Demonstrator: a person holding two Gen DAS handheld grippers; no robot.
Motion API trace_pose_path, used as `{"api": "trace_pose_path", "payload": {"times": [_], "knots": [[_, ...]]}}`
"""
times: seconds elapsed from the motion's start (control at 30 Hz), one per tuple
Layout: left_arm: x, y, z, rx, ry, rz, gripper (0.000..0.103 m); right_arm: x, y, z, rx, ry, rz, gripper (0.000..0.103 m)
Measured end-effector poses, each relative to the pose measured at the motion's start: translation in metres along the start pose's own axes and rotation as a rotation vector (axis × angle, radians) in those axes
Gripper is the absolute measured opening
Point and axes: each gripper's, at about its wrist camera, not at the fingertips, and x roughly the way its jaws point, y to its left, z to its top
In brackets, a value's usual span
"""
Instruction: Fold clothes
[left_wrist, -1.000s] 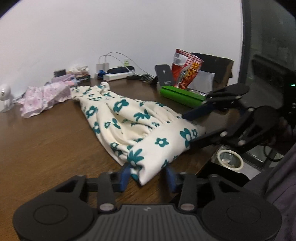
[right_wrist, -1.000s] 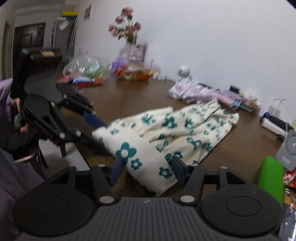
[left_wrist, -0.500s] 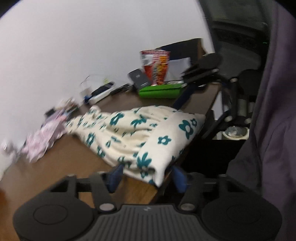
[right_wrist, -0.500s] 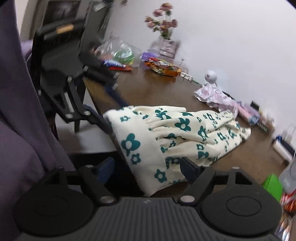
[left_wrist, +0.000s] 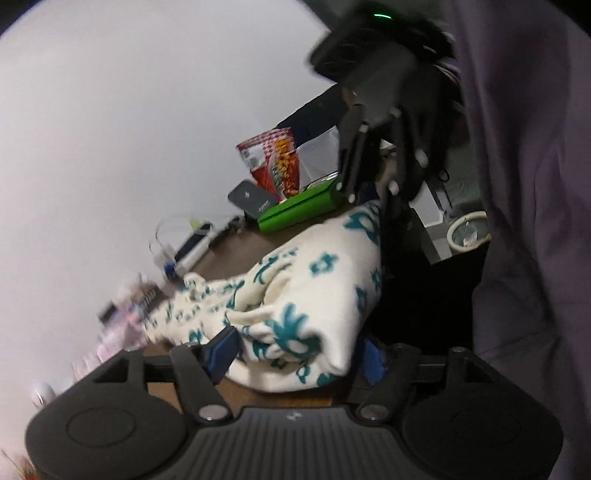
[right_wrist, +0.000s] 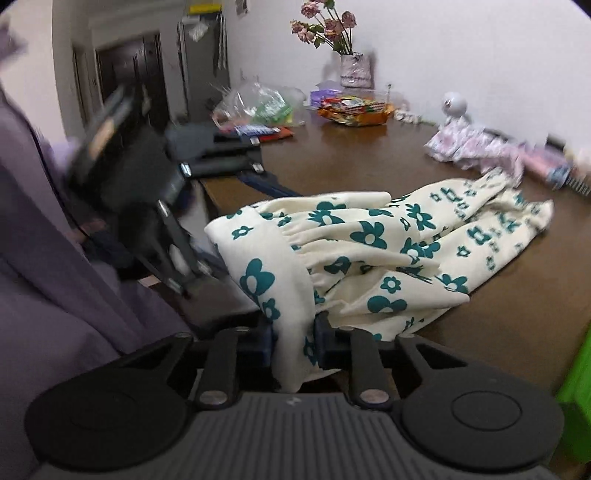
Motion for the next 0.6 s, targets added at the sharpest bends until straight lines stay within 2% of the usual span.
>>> {"api": "trace_pose_path", "payload": {"times": [0.07, 0.17, 0.23, 0.33, 0.37, 0.43, 0.47, 0.5, 0.6], "knots": [[0.002, -0.004, 0.001, 0.048, -0.030, 0.023, 0.068, -0.004, -0.005, 0.004, 0.026, 0.014, 0.050, 0.020], [0.004, 0.001, 0.005, 0.075, -0.048, -0.017, 0.066, -0.010, -0.011, 0.011, 0.062, 0.030, 0.118, 0.020], [0.009, 0.007, 0.007, 0.068, -0.035, -0.084, 0.041, -0.014, -0.014, 0.014, 0.077, 0.034, 0.142, 0.020], [0.016, 0.022, 0.004, -0.054, -0.013, -0.185, 0.030, -0.016, -0.005, 0.019, 0.071, 0.023, 0.089, 0.023], [0.018, 0.028, 0.002, -0.109, -0.010, -0.214, 0.029, -0.019, 0.000, 0.019, 0.057, 0.003, 0.058, 0.031], [0.020, 0.044, -0.002, -0.237, -0.005, -0.266, 0.026, -0.030, 0.010, 0.012, 0.017, -0.073, -0.023, 0.053], [0.022, 0.051, -0.003, -0.296, 0.002, -0.289, 0.026, -0.035, 0.016, 0.007, -0.014, -0.109, -0.072, 0.075], [0.023, 0.058, -0.004, -0.346, 0.012, -0.309, 0.025, -0.039, 0.019, 0.000, -0.035, -0.140, -0.102, 0.087], [0.029, 0.080, -0.003, -0.477, 0.062, -0.362, 0.025, -0.044, 0.021, -0.019, -0.058, -0.211, -0.164, 0.088]]}}
